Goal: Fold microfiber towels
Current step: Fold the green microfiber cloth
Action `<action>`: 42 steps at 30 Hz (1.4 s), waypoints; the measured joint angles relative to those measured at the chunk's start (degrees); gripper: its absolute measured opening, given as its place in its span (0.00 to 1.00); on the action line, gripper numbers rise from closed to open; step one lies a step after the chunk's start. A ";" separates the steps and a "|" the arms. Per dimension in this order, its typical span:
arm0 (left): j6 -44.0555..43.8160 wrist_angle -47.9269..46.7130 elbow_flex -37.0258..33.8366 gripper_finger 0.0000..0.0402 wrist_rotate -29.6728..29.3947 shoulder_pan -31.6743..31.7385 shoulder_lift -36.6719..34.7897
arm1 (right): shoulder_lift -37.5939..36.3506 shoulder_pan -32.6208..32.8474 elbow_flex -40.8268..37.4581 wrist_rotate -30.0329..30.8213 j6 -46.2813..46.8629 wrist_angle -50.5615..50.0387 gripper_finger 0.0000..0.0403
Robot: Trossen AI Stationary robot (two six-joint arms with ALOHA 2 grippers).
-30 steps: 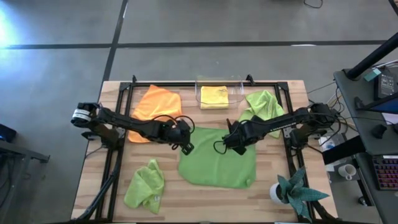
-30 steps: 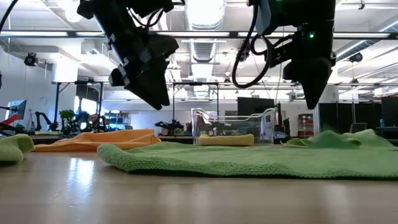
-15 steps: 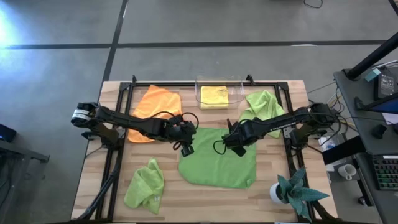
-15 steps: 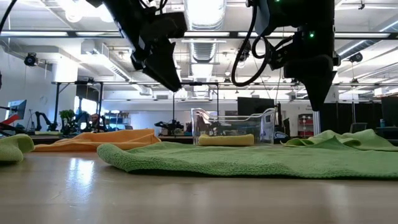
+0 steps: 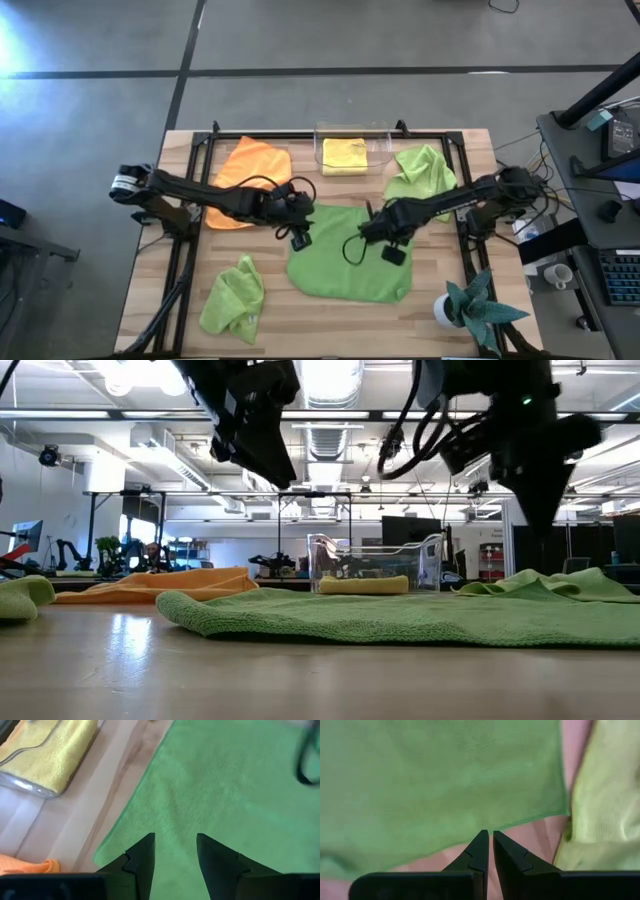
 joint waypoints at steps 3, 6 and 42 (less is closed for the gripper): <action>-0.90 -0.02 -0.18 0.32 -0.01 -0.31 -1.11 | 0.00 3.62 -0.03 -0.01 -2.68 0.08 0.06; -2.44 0.00 -0.28 0.32 -0.01 -0.99 -1.54 | -0.02 7.47 -0.11 0.01 -3.68 0.12 0.06; -8.48 -0.04 -0.31 0.32 -0.01 -7.52 -1.70 | -15.06 26.97 -18.53 -1.35 17.30 33.24 0.06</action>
